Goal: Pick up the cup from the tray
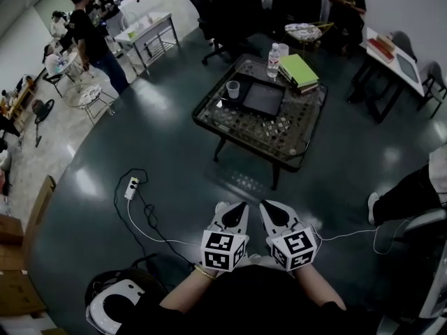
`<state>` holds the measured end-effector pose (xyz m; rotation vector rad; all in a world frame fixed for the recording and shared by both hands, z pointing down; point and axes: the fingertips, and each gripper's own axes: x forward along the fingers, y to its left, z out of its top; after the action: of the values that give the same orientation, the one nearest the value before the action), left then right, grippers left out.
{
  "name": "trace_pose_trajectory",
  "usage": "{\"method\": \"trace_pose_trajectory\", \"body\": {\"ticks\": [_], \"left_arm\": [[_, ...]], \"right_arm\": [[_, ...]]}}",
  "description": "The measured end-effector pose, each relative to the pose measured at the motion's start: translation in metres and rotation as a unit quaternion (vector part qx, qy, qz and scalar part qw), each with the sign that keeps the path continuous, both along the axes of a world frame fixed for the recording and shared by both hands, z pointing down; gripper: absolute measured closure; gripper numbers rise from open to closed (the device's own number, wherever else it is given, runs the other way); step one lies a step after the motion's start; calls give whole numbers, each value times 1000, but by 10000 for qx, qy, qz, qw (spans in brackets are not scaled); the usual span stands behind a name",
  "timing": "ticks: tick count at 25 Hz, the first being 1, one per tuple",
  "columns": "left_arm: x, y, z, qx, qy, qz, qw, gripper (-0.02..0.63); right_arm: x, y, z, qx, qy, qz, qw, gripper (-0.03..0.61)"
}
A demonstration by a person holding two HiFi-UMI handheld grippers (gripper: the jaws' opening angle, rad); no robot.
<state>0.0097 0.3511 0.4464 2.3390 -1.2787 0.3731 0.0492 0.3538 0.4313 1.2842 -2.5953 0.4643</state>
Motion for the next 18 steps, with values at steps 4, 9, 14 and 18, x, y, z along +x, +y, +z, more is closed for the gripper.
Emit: {"method": "trace_pose_trajectory", "body": {"ticks": [4, 9, 14, 18], "left_arm": [[-13, -40, 5, 7, -50, -8, 10000, 603], [-28, -103, 2, 19, -44, -79, 10000, 603], [-44, -156, 3, -16, -43, -86, 10000, 603], [-55, -193, -3, -28, -82, -42, 10000, 603]], "right_arm": [[-9, -41, 4, 10, -3, 53, 10000, 568], [-20, -101, 5, -9, 54, 62, 10000, 568], [-35, -155, 6, -28, 95, 68, 9999, 568], [-46, -192, -1, -48, 80, 86, 9999, 568]]}}
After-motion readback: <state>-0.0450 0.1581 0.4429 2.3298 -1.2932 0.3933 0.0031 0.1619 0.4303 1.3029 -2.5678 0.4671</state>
